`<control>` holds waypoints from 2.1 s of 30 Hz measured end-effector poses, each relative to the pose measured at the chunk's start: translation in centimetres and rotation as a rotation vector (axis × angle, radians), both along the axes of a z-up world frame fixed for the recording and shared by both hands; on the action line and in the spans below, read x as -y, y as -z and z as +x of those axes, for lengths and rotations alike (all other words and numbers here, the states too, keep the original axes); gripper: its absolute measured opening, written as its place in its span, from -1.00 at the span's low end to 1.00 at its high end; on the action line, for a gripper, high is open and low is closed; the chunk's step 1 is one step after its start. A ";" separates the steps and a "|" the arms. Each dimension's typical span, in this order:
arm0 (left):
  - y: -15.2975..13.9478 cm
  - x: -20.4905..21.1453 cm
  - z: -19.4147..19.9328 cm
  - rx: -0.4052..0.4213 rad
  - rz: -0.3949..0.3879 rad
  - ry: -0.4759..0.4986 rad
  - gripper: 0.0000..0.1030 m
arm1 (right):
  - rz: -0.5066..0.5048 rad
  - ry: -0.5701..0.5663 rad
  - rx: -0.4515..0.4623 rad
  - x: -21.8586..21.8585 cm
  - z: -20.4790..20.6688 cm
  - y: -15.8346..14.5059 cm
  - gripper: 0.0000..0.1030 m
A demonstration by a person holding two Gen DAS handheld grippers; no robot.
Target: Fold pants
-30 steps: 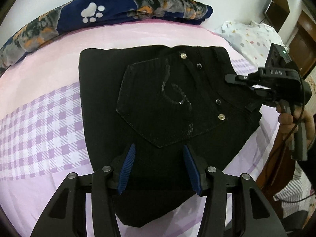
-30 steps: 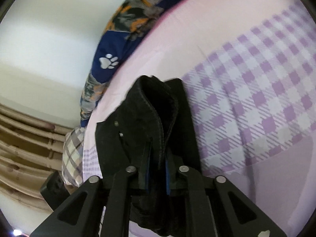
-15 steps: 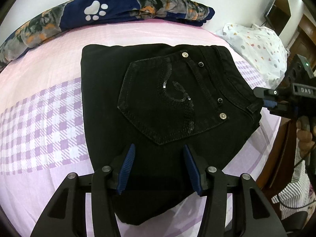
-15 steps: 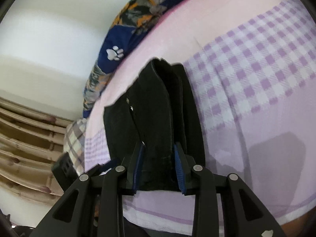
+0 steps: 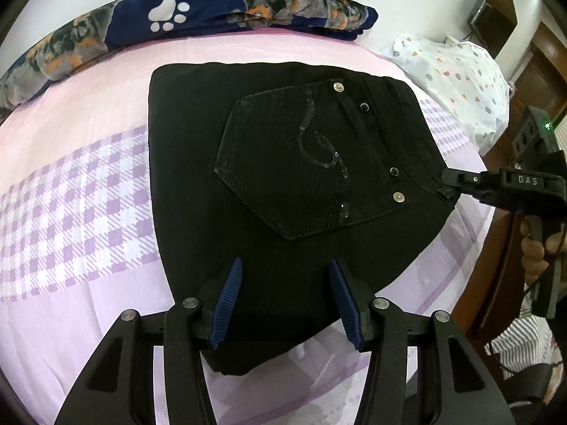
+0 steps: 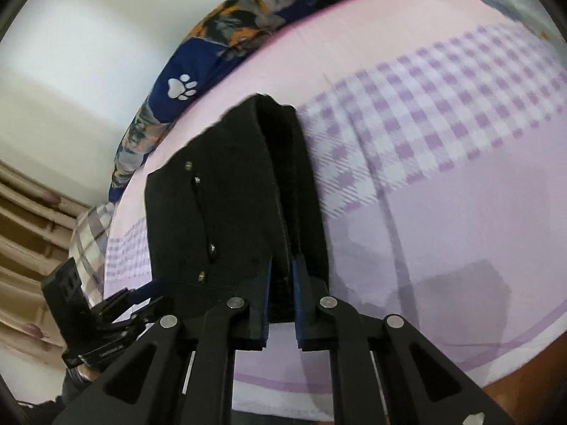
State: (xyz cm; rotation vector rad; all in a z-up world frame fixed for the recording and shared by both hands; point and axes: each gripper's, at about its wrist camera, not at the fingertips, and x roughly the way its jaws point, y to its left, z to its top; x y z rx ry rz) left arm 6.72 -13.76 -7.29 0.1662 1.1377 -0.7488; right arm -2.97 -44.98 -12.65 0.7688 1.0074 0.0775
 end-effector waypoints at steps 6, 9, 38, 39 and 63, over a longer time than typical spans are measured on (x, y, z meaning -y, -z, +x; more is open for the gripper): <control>-0.2 0.9 -0.3 0.019 0.036 -0.006 0.02 | -0.079 0.015 -0.008 0.2 0.5 -1.8 -0.38; -0.1 1.0 -0.1 0.019 0.042 -0.011 0.02 | -0.165 0.057 0.062 0.4 1.4 -4.3 -0.38; -2.2 -5.6 4.9 -0.001 -0.116 -0.267 0.08 | -0.192 -0.066 -0.024 -1.4 2.1 -1.0 -0.28; -1.8 -6.0 5.4 -0.035 -0.132 -0.284 0.08 | -0.187 -0.071 -0.024 -1.3 2.0 -1.0 -0.26; 2.5 -5.8 9.4 -0.389 -0.306 -0.298 0.08 | 0.254 -0.296 0.005 3.1 7.3 3.2 0.11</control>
